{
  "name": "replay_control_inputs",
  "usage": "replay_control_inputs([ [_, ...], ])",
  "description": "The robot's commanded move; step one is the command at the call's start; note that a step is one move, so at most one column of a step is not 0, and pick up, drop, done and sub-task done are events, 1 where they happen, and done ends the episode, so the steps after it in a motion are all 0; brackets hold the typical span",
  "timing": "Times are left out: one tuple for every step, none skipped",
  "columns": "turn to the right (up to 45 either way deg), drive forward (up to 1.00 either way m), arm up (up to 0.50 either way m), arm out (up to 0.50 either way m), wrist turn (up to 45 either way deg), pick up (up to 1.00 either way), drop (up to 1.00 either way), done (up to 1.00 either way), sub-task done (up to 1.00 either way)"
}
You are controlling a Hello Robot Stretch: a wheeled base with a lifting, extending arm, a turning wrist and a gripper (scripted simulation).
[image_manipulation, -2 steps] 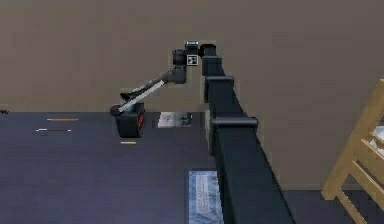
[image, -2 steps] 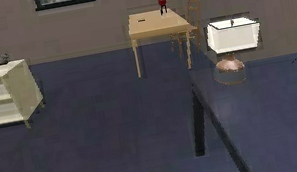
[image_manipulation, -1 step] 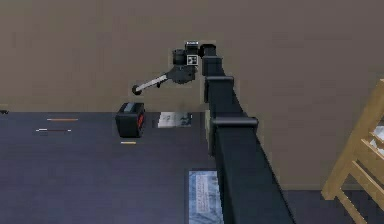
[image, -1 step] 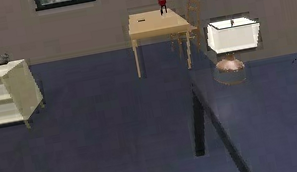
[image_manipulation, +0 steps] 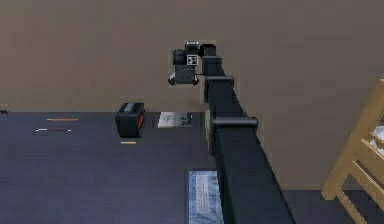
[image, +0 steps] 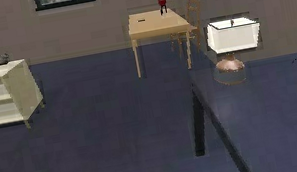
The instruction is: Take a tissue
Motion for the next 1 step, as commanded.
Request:
replay_control_inputs([
  [0.0,0.00,0.00,0.00,30.0,0.00,0.00,0.00,0.00],
])
